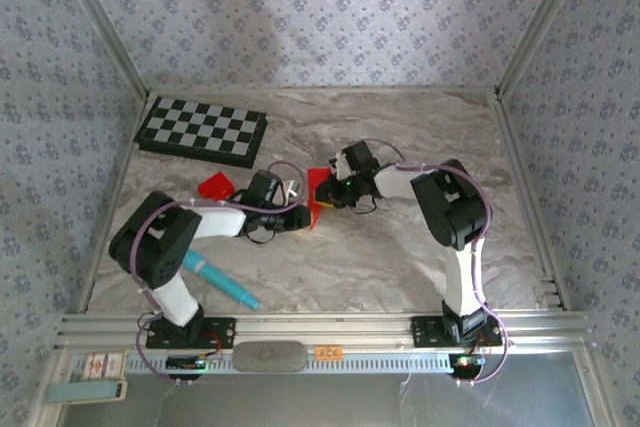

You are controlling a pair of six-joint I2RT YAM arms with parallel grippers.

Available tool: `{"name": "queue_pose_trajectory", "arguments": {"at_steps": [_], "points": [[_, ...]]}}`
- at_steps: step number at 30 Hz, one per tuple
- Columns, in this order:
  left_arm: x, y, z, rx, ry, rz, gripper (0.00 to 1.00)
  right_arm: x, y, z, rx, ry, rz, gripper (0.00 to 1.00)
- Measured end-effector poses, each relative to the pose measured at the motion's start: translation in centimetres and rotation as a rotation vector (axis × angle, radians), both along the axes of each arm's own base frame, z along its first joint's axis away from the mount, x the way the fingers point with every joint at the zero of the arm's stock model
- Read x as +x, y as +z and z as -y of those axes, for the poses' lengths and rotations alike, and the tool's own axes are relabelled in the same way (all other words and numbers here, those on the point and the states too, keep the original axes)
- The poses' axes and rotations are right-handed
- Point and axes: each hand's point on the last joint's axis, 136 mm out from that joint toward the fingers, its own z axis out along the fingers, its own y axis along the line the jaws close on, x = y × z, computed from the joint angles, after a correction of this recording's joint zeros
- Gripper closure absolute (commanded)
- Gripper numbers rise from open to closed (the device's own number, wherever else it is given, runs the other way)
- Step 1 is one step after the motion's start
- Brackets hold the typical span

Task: Fold a paper plane with a square sheet of paper (pick it up from the middle)
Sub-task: Fold the wing for the fifth time at the center of the table.

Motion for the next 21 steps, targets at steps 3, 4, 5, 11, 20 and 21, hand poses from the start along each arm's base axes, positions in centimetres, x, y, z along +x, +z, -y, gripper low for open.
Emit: {"name": "queue_pose_trajectory", "arguments": {"at_steps": [3, 4, 5, 11, 20, 21], "points": [[0.0, 1.4, -0.5, 0.012, 0.022, 0.021, 0.7, 0.0, 0.0, 0.0, -0.002, 0.0, -0.002, 0.8], [0.1, 1.9, -0.5, 0.006, 0.028, 0.031, 0.71, 0.0, 0.0, -0.1, -0.003, 0.001, -0.003, 0.8], [0.1, 2.2, -0.4, 0.001, 0.03, 0.038, 0.72, 0.0, 0.0, 0.0, -0.006, 0.0, -0.003, 0.8], [0.2, 2.8, 1.3, -0.03, 0.016, 0.044, 0.81, 0.0, -0.1, 0.0, -0.013, -0.003, -0.01, 0.82], [1.8, 1.4, 3.0, -0.022, 0.009, 0.024, 0.87, 0.0, -0.1, 0.0, -0.015, -0.002, -0.013, 0.82], [1.8, 1.1, 3.0, -0.017, 0.009, 0.021, 0.87, 0.0, -0.1, 0.0, -0.015, -0.002, -0.013, 0.82]]}}
